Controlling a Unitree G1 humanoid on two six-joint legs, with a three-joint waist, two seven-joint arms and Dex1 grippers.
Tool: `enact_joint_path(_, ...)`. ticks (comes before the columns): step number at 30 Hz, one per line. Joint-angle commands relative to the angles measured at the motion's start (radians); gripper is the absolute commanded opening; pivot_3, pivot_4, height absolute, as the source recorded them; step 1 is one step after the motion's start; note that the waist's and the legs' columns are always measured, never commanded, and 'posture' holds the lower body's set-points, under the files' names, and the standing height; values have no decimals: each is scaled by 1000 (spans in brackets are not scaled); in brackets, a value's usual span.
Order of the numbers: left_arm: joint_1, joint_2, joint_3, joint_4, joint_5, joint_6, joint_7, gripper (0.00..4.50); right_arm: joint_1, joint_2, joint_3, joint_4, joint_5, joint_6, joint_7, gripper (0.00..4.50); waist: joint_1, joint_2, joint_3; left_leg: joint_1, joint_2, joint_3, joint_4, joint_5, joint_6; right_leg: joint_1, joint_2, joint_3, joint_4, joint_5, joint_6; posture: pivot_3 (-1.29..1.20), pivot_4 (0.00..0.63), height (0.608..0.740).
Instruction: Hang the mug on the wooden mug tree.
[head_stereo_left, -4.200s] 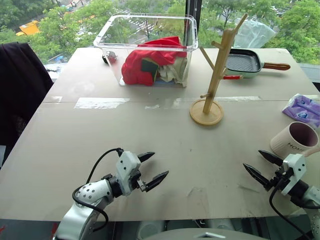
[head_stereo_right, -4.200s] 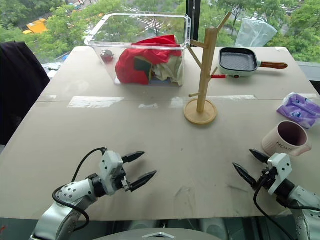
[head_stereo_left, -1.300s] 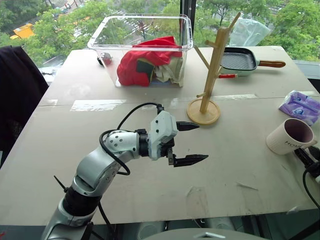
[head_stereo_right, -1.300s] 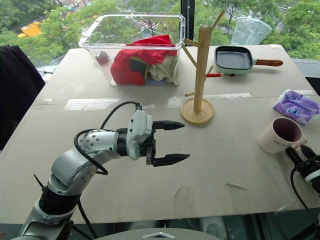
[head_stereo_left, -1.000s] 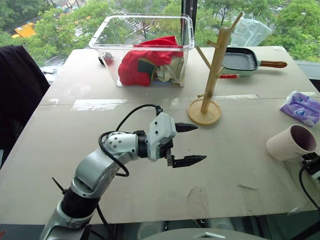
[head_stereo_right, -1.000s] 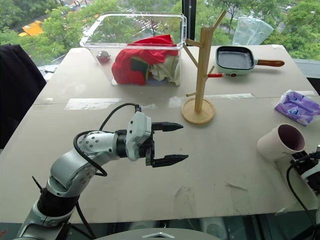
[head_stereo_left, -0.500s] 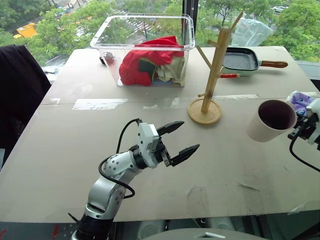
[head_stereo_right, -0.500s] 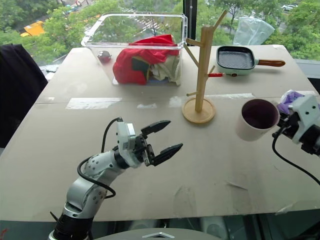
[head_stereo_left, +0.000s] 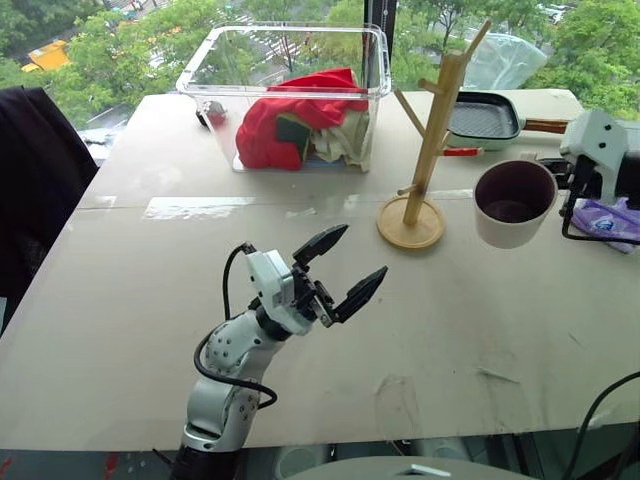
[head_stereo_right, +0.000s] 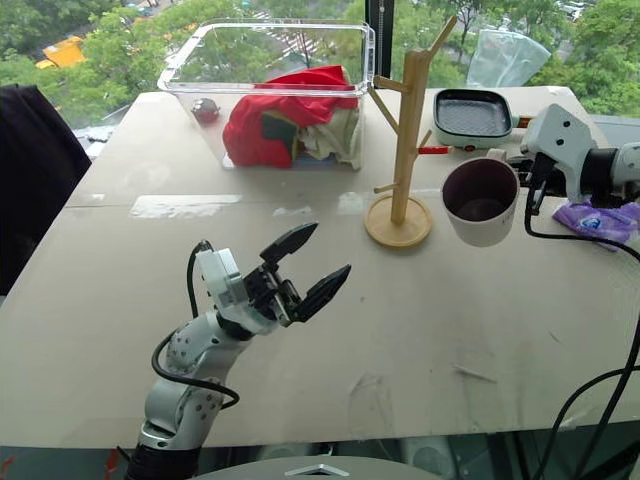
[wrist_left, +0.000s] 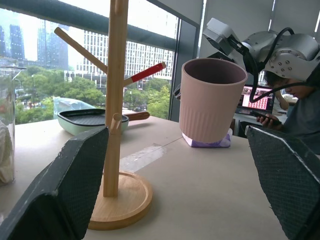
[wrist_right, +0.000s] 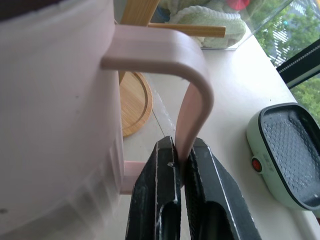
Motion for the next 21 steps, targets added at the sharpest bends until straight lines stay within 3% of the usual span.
enact_joint_path(1,-3,-13,-8,-3,7,-44,1,4500,-117,39,34,58,-53,-69,45,35,-4,0,0,0,0,0,0,0,0,0,0,0,0,0,0,0,150,740)
enact_joint_path(13,-14,-13,-18,29,32,-84,4,4500,-320,200,145,199,-200,-157,59,35,0,0,0,-1,0,-1,0,0,0,-1,-3,-3,1,1,0,0,150,740)
enact_joint_path(18,-8,-7,-16,15,35,-78,16,4500,-342,224,120,233,-214,-159,44,2244,1,0,0,-2,0,-2,-1,0,0,-3,-5,-4,1,1,0,0,150,740)
enact_joint_path(21,-1,2,-13,4,36,-69,26,4500,-316,191,95,236,-208,-145,48,3810,2,0,0,-4,0,-4,-1,0,-1,-3,-10,-8,1,1,1,0,150,740)
